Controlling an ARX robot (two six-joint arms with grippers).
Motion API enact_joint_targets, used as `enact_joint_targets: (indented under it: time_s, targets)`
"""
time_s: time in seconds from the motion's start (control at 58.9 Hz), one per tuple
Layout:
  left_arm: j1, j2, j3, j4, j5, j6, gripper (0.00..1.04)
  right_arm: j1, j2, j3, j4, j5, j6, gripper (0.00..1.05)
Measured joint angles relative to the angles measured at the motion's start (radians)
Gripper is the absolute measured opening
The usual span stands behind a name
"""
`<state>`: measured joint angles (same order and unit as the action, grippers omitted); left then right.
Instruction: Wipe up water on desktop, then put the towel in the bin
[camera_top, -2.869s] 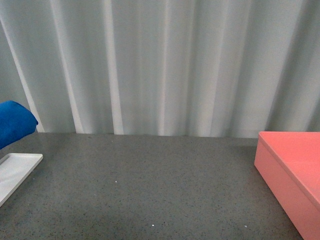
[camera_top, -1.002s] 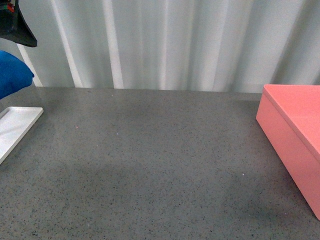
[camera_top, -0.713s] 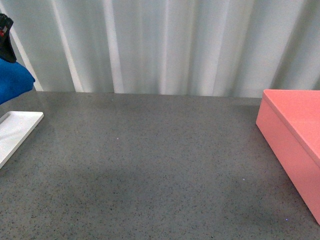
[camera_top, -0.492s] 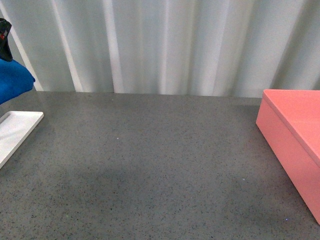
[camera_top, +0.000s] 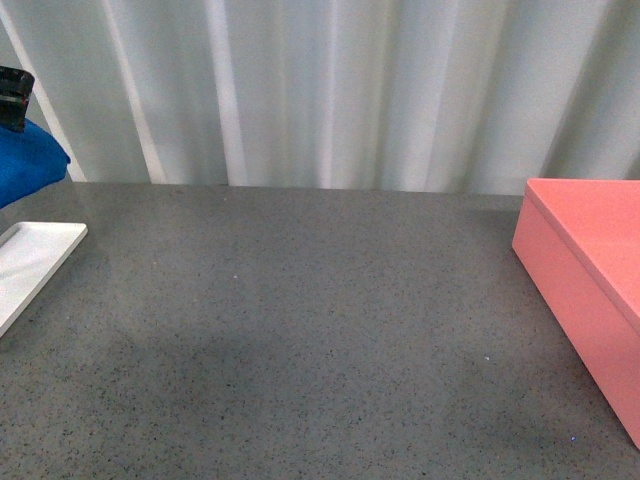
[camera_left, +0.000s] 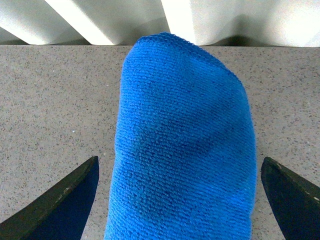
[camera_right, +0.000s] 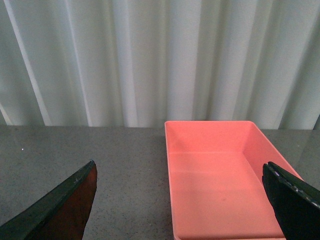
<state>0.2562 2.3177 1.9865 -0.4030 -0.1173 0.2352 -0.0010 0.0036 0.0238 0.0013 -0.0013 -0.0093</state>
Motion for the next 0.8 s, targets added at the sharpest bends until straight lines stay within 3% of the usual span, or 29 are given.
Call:
enact_joint_targets:
  time_s: [0.526, 0.645, 0.798]
  targets:
    - [0.008, 0.01, -0.122, 0.067, 0.015, 0.043, 0.98, 0.0, 0.0, 0.0, 0.0, 0.0, 0.0, 0.98]
    - [0.007, 0.01, -0.135, 0.073, 0.014, 0.048, 0.79, 0.0, 0.0, 0.0, 0.0, 0.0, 0.0, 0.98]
    - [0.003, -0.011, -0.166, 0.083, 0.008, 0.057, 0.48, 0.0, 0.0, 0.0, 0.0, 0.0, 0.0, 0.98]
